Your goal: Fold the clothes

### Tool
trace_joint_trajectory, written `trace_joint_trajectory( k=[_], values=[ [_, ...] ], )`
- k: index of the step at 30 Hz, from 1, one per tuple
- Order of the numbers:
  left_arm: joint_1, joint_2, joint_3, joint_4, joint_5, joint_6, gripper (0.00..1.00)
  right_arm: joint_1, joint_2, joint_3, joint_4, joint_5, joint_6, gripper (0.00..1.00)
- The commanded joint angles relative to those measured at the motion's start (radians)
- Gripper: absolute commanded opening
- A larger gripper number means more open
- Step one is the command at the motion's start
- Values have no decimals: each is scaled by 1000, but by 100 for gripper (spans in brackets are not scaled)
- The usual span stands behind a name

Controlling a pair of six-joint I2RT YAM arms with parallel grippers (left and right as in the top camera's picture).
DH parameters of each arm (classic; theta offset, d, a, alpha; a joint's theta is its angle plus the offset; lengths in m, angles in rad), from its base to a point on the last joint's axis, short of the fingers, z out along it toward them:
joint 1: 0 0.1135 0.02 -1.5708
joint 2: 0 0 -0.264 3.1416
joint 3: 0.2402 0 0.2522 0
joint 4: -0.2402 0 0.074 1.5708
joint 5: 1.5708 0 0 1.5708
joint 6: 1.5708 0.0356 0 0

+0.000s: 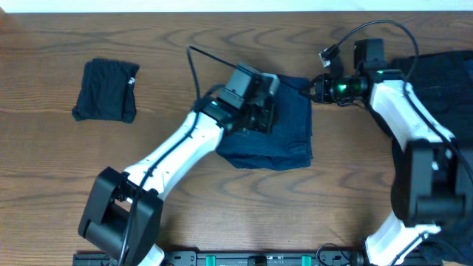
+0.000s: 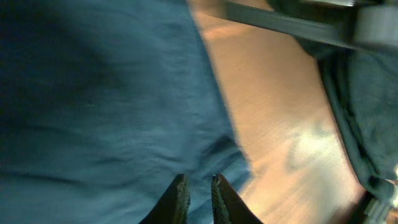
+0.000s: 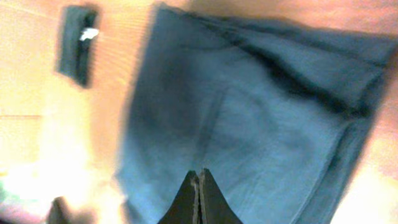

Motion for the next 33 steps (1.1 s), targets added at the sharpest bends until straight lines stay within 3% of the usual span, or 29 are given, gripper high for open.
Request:
trace_joint_trajectory(
  k=[1, 5, 9, 14, 19, 33],
  values=[
    [61, 16, 2, 2, 5, 88, 17, 15, -55, 0, -97, -68, -21, 1],
    [132, 32, 2, 10, 6, 87, 17, 50, -51, -6, -270, -66, -124, 1],
    [171, 63, 1, -34, 6, 91, 16, 97, -44, -49, -329, -61, -202, 1],
    [181, 124, 0, -150, 24, 128, 14, 143, -44, -163, -236, 8, -204, 1],
    [181, 201, -3, -203, 165, 215, 11, 140, -42, -270, -116, 77, -148, 1],
    [180, 333, -4, -249, 175, 222, 9, 120, -39, -414, 115, 261, 61, 1]
  ],
)
